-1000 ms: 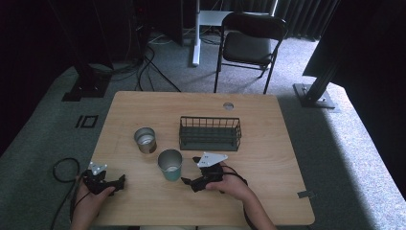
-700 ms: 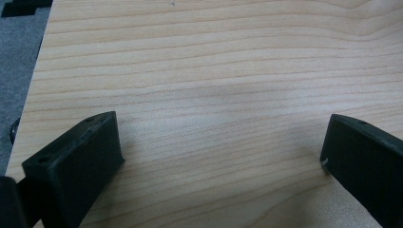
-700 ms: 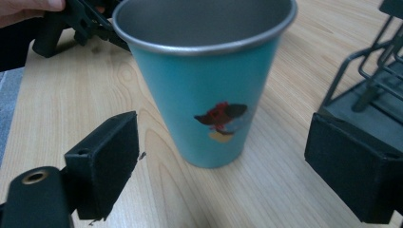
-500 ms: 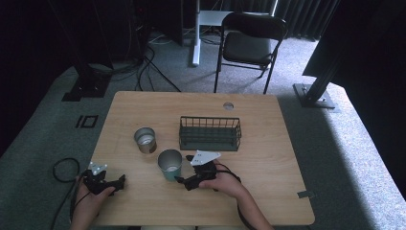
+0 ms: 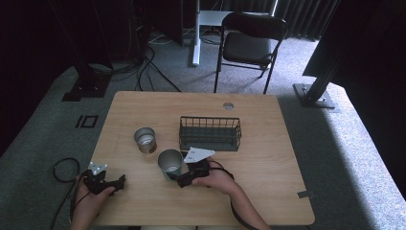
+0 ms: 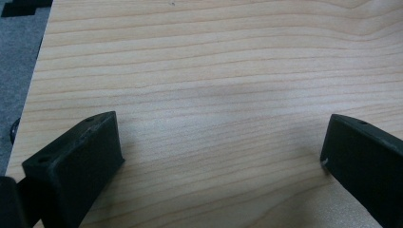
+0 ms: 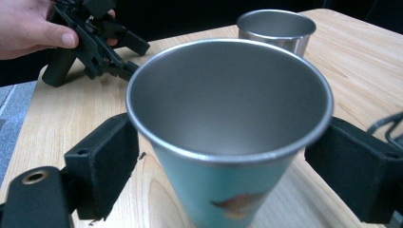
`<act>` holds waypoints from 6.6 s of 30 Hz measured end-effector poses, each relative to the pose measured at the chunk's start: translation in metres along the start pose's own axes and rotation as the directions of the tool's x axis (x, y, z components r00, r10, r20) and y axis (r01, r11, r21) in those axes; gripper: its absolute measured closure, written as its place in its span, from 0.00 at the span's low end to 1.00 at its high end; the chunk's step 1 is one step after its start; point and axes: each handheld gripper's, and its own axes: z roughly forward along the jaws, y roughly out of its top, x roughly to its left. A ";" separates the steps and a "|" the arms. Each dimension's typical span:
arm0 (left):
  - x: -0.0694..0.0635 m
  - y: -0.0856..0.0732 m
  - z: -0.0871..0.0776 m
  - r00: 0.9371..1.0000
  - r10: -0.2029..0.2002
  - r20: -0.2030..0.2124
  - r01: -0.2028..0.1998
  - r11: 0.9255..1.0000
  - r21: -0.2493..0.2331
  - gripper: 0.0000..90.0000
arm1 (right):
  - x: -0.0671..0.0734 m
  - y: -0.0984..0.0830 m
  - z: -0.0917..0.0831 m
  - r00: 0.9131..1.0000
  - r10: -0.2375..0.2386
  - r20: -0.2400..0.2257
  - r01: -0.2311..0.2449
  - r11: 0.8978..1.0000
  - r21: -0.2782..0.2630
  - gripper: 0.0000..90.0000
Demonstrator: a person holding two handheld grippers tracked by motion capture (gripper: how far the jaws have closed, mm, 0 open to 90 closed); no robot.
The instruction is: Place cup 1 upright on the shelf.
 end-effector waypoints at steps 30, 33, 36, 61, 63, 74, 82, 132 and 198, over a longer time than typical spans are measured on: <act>0.000 0.000 0.000 1.000 0.000 0.000 0.000 1.000 0.000 0.00 | 0.002 0.010 0.018 1.000 -0.016 0.018 0.017 0.999 -0.046 0.13; 0.000 0.000 0.000 1.000 0.000 0.000 0.000 1.000 0.000 0.00 | 0.001 0.018 0.011 1.000 -0.014 0.022 0.016 0.998 -0.061 0.13; 0.000 0.000 0.000 1.000 -0.001 0.000 0.001 1.000 -0.001 0.00 | 0.001 0.029 0.002 1.000 -0.003 0.013 0.004 0.997 -0.081 0.13; 0.000 0.000 0.000 1.000 0.000 0.000 0.000 1.000 0.002 0.00 | -0.018 0.081 -0.043 0.986 0.083 0.143 -0.050 0.974 -0.222 0.14; 0.000 0.000 0.000 1.000 -0.001 0.000 0.001 1.000 0.000 0.00 | -0.023 0.083 -0.048 0.978 0.092 0.186 -0.049 0.973 -0.227 0.14; 0.000 0.000 0.000 1.000 -0.001 0.000 0.001 1.000 0.000 0.00 | -0.050 0.088 -0.073 0.906 0.112 0.408 -0.011 0.970 -0.242 0.14; 0.000 0.000 0.000 1.000 -0.001 0.000 0.001 1.000 -0.001 0.00 | -0.070 0.082 -0.085 0.799 0.163 0.579 -0.009 0.966 -0.259 0.14; 0.000 0.000 0.000 1.000 0.002 0.000 -0.002 1.000 0.001 0.00 | -0.113 0.002 -0.078 0.589 0.332 0.737 -0.193 0.943 -0.271 0.13; 0.000 0.000 0.000 1.000 0.002 0.000 -0.002 1.000 0.001 0.00 | -0.090 -0.042 -0.150 0.753 0.275 0.598 -0.221 0.961 -0.164 0.12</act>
